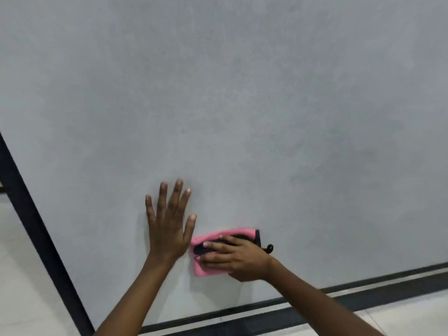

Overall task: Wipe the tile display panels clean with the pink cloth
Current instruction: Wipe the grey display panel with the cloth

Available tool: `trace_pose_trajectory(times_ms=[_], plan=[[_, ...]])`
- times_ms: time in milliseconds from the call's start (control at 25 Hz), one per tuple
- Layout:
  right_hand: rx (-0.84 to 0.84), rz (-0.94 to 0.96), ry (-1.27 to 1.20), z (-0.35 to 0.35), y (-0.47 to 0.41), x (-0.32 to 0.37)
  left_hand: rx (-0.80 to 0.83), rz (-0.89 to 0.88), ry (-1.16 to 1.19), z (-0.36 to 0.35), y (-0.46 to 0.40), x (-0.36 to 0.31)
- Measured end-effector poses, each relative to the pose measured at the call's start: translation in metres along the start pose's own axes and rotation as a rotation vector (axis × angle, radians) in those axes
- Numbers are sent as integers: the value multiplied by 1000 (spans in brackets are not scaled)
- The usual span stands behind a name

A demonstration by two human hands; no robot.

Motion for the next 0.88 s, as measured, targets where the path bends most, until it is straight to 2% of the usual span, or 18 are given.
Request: trace_pose_trajectory(times_ms=[40, 80, 160, 280, 360, 400, 440, 480, 600, 640, 680, 720, 800, 880], plan=[[29, 91, -44, 4, 6, 8, 21, -17, 1, -8, 24, -7], [14, 79, -93, 13, 12, -9, 50, -33, -29, -17, 47, -8], [-148, -173, -110, 45, 30, -84, 82, -57, -141, -35, 72, 6], [-451, -645, -127, 90, 68, -186, 14, -77, -262, -54, 77, 21], [-539, -803, -168, 66, 73, -168, -32, -82, -271, -58, 80, 20], [-500, -813, -176, 43, 69, -137, -35, -92, -255, -58, 81, 20], [-404, -738, -175, 19, 59, -96, -33, -102, -242, -56, 80, 20], [-267, -556, -179, -4, 46, -51, -29, -95, -229, -54, 78, 21], [242, 310, -32, -78, 39, 93, 41, 33, -98, -53, 84, 11], [341, 460, 14, -89, 48, 112, 92, 47, -46, -56, 99, 0], [344, 489, 6, -90, 57, 111, 136, 14, -16, -60, 119, -12], [309, 425, -52, -84, 62, 96, 173, -44, -23, -65, 139, -23], [190, 138, -151, -59, 74, 39, 216, -106, -48, -77, 160, -26], [11, -187, -147, -22, 98, -43, 177, -74, -85, -89, 158, -19]])
Point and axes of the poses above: each hand's wrist, its own y-axis away from the middle knuckle, its own z-axis out of the back of the hand, x = y × z, the point moved 5 cm from there along -y, towards the middle knuckle, and after that the axes turned 7 degrees about x, right-handed, at the moved point
